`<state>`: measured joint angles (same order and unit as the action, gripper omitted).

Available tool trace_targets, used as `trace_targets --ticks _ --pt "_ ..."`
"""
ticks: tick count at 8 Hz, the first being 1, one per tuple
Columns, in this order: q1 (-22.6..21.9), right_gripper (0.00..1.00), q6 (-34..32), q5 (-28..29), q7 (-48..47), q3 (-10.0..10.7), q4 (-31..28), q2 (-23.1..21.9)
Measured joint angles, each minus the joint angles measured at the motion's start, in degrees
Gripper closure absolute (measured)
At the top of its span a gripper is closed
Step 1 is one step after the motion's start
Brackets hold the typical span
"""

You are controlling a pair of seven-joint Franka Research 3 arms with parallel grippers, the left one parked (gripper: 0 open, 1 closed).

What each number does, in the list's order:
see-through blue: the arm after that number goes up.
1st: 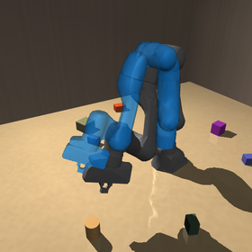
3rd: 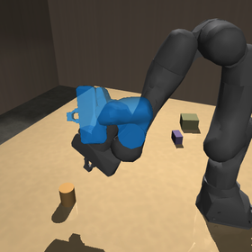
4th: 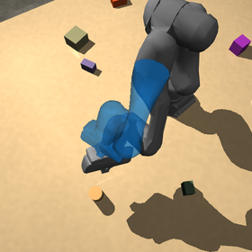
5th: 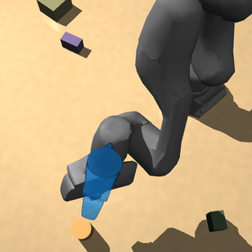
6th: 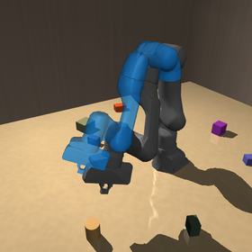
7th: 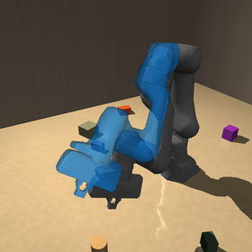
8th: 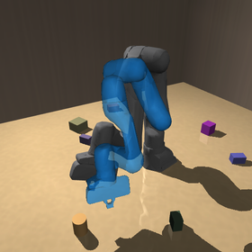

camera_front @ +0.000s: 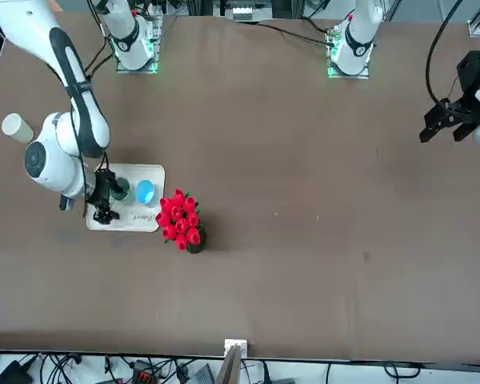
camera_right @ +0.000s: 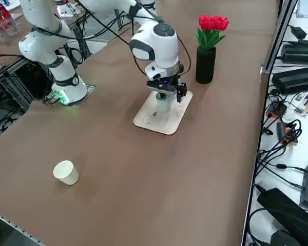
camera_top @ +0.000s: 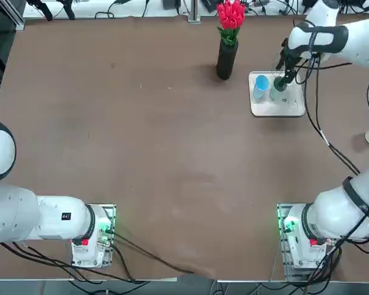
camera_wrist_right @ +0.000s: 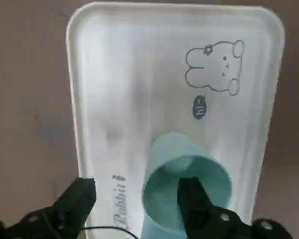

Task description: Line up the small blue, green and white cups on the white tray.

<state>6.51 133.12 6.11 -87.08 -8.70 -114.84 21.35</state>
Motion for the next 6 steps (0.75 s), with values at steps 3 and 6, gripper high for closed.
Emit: trace_targets --ticks 3,6 --pt "3.3 0.00 -14.4 -0.6 9.7 1.0 1.8 -5.9" --pt "18.4 0.00 -17.5 -0.9 26.3 1.8 1.8 -7.4"
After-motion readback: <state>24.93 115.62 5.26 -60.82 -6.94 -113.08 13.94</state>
